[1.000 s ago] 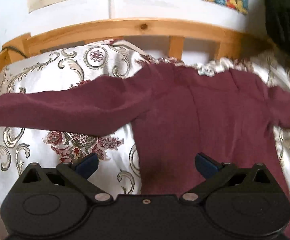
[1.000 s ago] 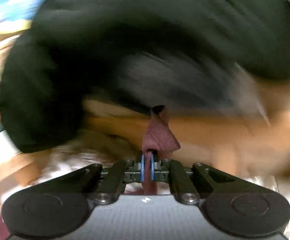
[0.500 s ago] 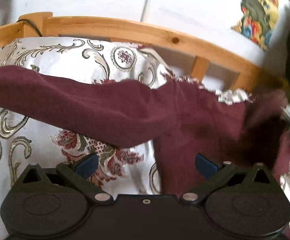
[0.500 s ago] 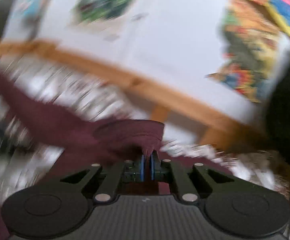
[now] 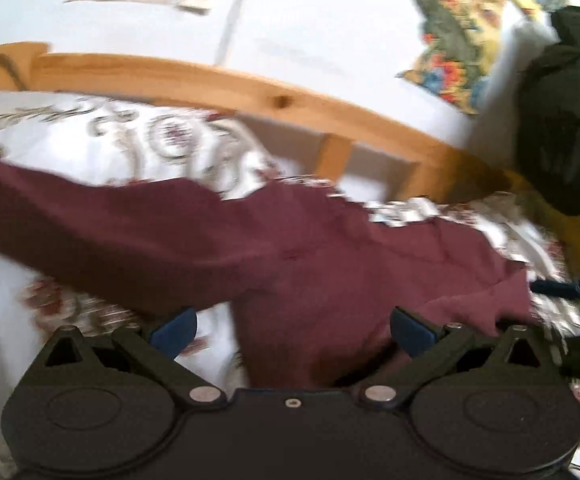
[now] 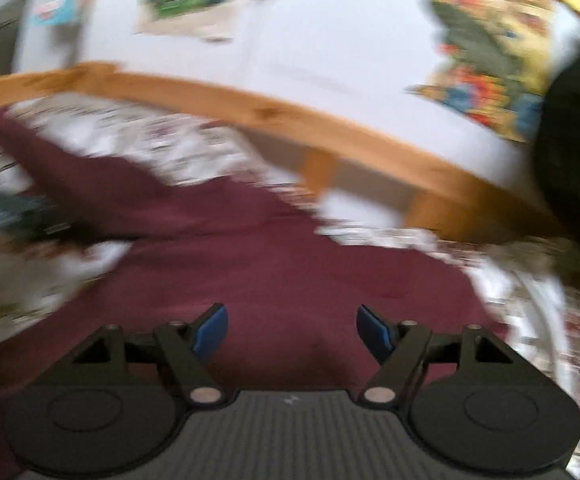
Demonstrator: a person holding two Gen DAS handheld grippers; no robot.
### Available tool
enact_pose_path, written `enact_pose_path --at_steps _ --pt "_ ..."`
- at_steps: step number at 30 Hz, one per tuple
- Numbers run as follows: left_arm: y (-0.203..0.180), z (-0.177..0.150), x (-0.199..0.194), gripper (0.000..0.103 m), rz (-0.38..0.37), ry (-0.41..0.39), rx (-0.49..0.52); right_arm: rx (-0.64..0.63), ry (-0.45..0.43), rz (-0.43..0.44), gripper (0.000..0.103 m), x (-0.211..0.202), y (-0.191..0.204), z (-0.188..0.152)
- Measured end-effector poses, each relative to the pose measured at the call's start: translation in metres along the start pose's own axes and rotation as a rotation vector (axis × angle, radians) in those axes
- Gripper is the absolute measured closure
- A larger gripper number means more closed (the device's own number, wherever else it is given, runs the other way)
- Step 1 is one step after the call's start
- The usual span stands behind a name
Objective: Fold small clothes
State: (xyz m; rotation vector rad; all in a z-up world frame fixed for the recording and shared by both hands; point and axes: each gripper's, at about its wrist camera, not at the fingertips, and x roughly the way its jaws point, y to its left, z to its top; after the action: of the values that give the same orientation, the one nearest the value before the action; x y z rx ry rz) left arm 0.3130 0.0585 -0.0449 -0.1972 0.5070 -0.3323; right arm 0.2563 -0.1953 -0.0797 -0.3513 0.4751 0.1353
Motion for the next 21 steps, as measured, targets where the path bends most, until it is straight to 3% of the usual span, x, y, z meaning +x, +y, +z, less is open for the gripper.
enact_pose_path --at_steps 2,5,8,10,12,13,14,17,19,21 --pt "-0.012 -0.003 0.005 0.001 -0.040 -0.009 0.047 0.053 0.004 -0.127 0.027 0.013 -0.029 -0.005" --pt "-0.028 -0.008 0.018 0.000 -0.040 0.016 0.091 0.179 0.054 -0.277 0.030 0.039 -0.077 -0.021" --pt "-0.038 -0.013 0.030 0.000 0.014 0.051 0.102 0.374 0.090 -0.303 0.040 0.066 -0.119 -0.039" --pt "-0.035 -0.014 0.033 0.001 0.018 0.064 0.056 0.466 0.053 -0.303 0.040 0.075 -0.137 -0.052" --pt "-0.027 -0.013 0.035 0.001 -0.012 0.068 -0.015 0.534 0.039 -0.306 0.053 0.081 -0.149 -0.061" --pt "-0.024 -0.013 0.034 0.001 -0.022 0.065 -0.038 0.559 0.043 -0.295 0.079 0.083 -0.154 -0.063" --pt "-0.022 -0.012 0.033 0.001 -0.024 0.058 -0.047 0.571 0.054 -0.292 0.095 0.086 -0.155 -0.064" --pt "-0.021 -0.012 0.037 0.001 0.054 0.094 -0.012 0.486 0.029 -0.340 0.098 0.085 -0.147 -0.056" --pt "-0.022 -0.016 0.046 0.001 0.139 0.210 0.033 0.432 -0.001 -0.385 0.098 0.076 -0.143 -0.048" --pt "-0.021 -0.024 0.050 0.001 0.176 0.302 0.050 0.406 -0.015 -0.407 0.098 0.067 -0.143 -0.043"
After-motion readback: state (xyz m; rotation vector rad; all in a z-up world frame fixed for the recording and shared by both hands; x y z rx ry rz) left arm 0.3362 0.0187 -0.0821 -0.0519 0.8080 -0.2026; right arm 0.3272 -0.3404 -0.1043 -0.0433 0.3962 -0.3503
